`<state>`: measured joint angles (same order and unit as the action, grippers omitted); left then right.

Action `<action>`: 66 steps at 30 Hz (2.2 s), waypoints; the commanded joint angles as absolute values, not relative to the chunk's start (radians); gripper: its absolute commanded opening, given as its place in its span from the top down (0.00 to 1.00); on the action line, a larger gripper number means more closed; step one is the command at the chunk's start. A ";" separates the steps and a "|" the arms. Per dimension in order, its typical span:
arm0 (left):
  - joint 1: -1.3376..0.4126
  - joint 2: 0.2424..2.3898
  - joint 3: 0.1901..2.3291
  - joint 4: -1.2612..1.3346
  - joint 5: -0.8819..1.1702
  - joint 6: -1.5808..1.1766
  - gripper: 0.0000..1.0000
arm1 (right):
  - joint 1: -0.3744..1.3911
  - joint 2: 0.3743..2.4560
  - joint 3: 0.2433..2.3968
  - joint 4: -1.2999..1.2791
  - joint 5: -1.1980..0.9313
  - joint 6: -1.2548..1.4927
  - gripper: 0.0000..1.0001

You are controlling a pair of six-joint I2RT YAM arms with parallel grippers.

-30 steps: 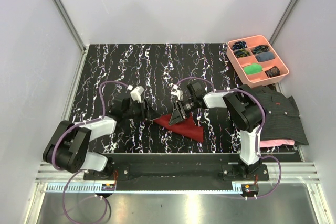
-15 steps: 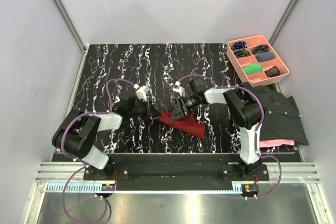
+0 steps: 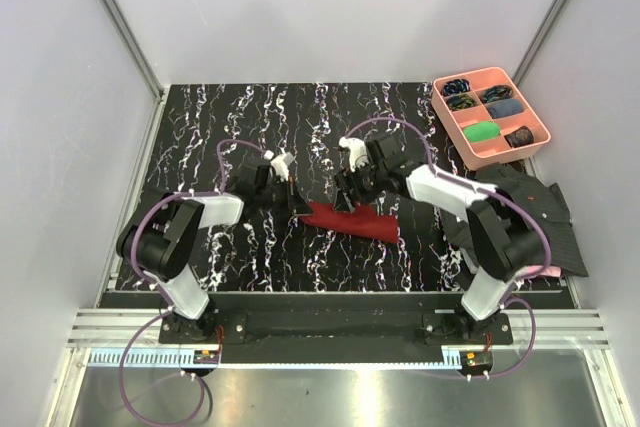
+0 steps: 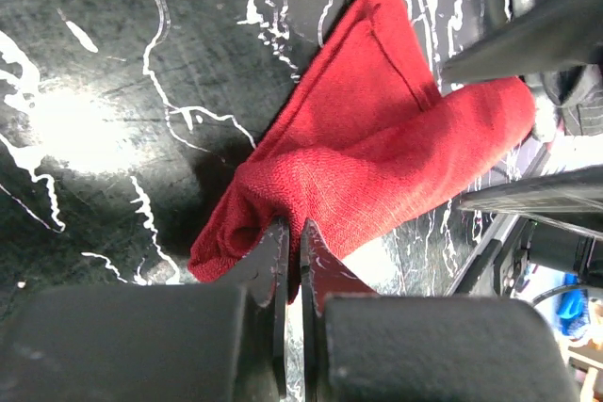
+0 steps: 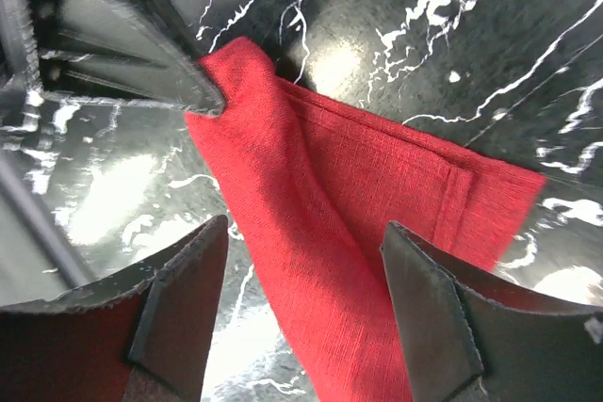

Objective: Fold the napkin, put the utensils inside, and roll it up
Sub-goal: Roll the napkin at the center of the board.

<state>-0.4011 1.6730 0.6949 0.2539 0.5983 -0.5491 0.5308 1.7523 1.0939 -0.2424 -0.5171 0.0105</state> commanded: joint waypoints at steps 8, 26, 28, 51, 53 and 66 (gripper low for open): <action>-0.387 1.772 0.827 0.063 0.633 -0.545 1.00 | 0.755 1.658 1.020 -0.250 -0.100 -0.156 0.24; -0.376 1.812 0.894 0.055 0.669 -0.578 0.97 | 0.787 1.856 1.084 -0.297 -0.109 -0.098 0.25; -0.373 1.801 0.894 0.066 0.667 -0.584 0.89 | 0.787 1.881 1.098 -0.316 -0.126 -0.072 0.27; -0.311 1.408 0.535 0.238 0.581 -0.598 0.30 | 0.706 1.968 1.169 -0.370 -0.640 0.090 0.56; -0.310 1.379 0.505 0.242 0.574 -0.597 0.30 | 0.695 1.983 1.180 -0.382 -0.661 0.094 0.56; -0.314 1.278 0.440 0.230 0.488 -0.554 0.24 | 0.640 2.091 1.247 -0.443 -0.793 0.109 0.55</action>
